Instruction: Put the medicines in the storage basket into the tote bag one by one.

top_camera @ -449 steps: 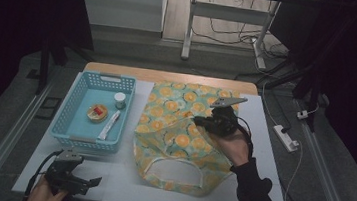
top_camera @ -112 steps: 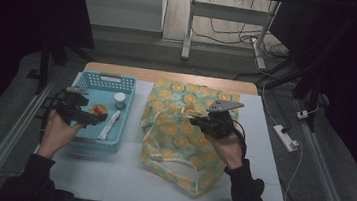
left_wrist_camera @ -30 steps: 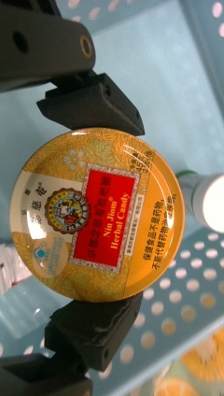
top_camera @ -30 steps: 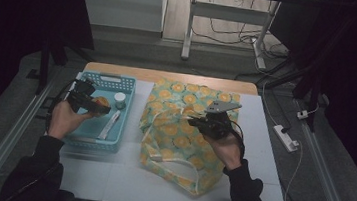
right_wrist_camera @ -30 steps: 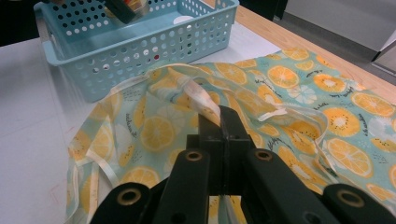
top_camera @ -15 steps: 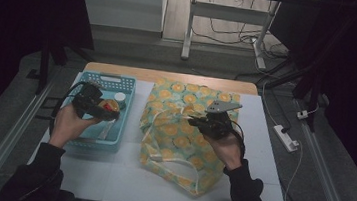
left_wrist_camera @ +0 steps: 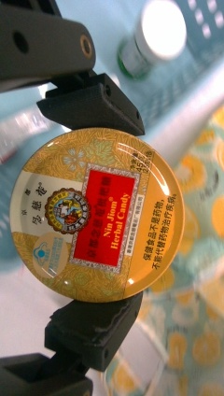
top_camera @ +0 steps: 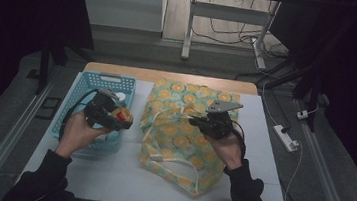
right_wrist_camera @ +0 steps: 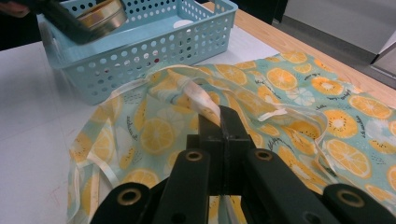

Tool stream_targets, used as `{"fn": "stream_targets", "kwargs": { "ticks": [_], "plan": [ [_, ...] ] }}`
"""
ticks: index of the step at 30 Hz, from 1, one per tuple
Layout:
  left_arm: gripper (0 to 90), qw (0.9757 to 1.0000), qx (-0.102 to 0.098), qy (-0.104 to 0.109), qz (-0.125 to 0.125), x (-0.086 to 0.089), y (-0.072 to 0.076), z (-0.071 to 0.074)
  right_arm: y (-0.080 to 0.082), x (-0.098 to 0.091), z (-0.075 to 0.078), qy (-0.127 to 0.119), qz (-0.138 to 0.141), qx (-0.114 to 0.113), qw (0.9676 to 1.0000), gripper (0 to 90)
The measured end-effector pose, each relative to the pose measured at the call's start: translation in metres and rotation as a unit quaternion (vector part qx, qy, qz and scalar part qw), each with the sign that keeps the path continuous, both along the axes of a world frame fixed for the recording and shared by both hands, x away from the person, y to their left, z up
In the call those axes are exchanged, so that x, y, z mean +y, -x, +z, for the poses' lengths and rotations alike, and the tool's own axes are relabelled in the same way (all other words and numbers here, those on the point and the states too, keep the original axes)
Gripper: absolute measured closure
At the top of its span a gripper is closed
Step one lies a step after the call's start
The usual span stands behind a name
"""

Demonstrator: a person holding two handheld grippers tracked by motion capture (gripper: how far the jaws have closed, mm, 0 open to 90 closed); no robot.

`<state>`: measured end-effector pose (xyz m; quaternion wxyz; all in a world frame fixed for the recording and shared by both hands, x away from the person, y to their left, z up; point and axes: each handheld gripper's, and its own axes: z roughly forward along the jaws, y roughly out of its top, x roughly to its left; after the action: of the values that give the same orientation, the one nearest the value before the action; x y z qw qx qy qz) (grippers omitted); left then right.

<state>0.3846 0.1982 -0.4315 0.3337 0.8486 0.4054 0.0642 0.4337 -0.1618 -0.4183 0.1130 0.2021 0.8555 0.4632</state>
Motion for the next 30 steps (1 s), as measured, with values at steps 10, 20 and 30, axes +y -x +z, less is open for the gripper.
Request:
{"fn": "stream_targets", "kwargs": {
  "ticks": [10,20,30],
  "plan": [
    [20.6,0.9988,-0.007,-0.003,-0.048,-0.036,0.008,0.004,0.0,0.0,0.0,0.0,0.0,0.0,1.0,90.0],
    [20.6,0.9965,-0.011,0.006,-0.082,-0.065,0.008,0.003,0.0,-0.001,0.001,0.0,0.0,-0.001,1.0,90.0],
    [20.6,0.993,-0.01,0.007,-0.118,-0.098,0.007,-0.003,0.0,-0.002,0.001,-0.004,-0.001,-0.001,1.0,90.0]
  ]
}}
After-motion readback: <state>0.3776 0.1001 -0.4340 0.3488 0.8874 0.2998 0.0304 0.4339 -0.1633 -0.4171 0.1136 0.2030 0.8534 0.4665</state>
